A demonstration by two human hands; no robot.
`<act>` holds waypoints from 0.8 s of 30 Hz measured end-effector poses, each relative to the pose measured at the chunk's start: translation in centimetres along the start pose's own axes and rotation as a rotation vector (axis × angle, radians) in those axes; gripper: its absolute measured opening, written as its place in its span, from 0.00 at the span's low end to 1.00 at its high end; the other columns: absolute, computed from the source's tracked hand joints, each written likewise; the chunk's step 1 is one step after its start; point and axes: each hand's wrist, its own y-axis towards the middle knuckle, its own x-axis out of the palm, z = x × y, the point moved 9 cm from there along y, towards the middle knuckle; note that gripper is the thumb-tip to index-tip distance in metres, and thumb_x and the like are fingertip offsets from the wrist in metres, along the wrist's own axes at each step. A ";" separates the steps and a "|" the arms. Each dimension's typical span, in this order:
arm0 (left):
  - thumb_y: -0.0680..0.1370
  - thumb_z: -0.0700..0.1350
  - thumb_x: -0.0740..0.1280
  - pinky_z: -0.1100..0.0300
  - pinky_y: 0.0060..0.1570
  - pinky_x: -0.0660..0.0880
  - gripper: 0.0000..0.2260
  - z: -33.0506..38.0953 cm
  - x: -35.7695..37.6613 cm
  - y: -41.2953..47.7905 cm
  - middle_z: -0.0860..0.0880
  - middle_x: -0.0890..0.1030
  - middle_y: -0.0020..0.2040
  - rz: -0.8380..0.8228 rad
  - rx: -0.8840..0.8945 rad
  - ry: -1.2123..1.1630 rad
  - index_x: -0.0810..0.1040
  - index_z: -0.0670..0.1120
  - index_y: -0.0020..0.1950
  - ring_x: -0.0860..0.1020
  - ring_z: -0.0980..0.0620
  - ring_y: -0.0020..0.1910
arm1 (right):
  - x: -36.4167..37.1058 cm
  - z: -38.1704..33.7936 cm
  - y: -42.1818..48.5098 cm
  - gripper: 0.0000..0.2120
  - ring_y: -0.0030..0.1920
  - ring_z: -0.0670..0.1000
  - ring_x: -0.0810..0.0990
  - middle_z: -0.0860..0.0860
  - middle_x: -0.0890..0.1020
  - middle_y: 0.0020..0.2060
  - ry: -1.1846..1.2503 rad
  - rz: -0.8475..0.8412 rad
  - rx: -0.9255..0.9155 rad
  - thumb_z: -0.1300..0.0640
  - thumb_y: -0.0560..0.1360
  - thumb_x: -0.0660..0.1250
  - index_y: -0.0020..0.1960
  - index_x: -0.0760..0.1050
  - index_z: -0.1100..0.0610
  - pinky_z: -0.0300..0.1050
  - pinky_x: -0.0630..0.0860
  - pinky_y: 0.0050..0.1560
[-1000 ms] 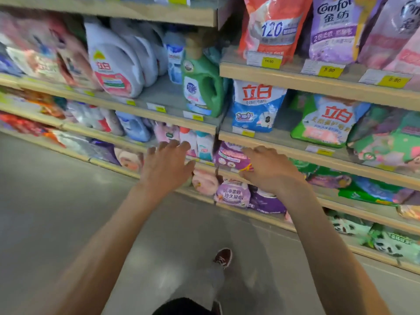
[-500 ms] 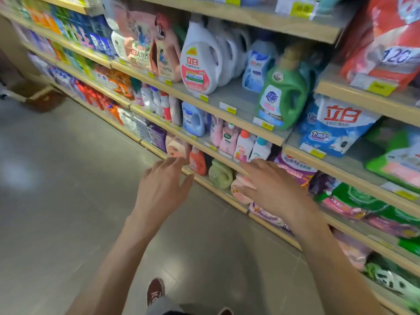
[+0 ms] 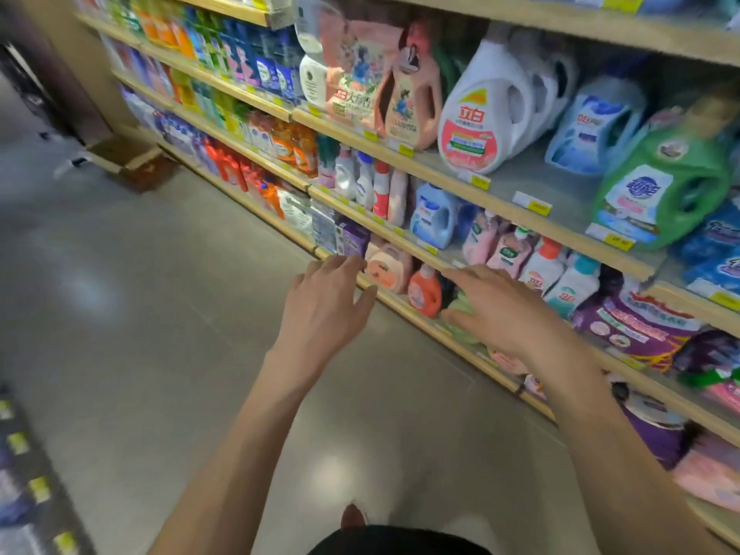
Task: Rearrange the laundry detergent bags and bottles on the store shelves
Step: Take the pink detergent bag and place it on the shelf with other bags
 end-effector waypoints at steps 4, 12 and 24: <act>0.80 0.55 0.63 0.49 0.55 0.72 0.17 -5.2 -1.1 1.8 0.48 0.79 0.63 -0.011 -0.020 0.020 0.73 0.51 0.67 0.75 0.42 0.63 | 0.6 -4.6 3.8 0.30 0.70 0.57 0.68 0.52 0.67 0.73 0.023 0.000 -0.026 0.43 0.79 0.63 0.78 0.59 0.47 0.54 0.70 0.66; 0.81 0.55 0.63 0.48 0.58 0.72 0.18 -11.0 -1.0 7.8 0.48 0.78 0.65 -0.047 -0.030 0.019 0.72 0.53 0.69 0.75 0.42 0.64 | 0.5 -7.8 11.9 0.27 0.67 0.58 0.71 0.52 0.71 0.70 0.027 0.003 -0.039 0.43 0.78 0.64 0.75 0.64 0.49 0.55 0.73 0.61; 0.81 0.55 0.63 0.48 0.58 0.74 0.18 -18.3 -0.4 25.6 0.48 0.79 0.64 -0.075 -0.024 0.073 0.73 0.52 0.69 0.76 0.44 0.62 | -1.8 -7.8 32.0 0.29 0.69 0.57 0.69 0.53 0.69 0.72 0.123 -0.029 -0.008 0.43 0.79 0.64 0.76 0.61 0.49 0.55 0.71 0.64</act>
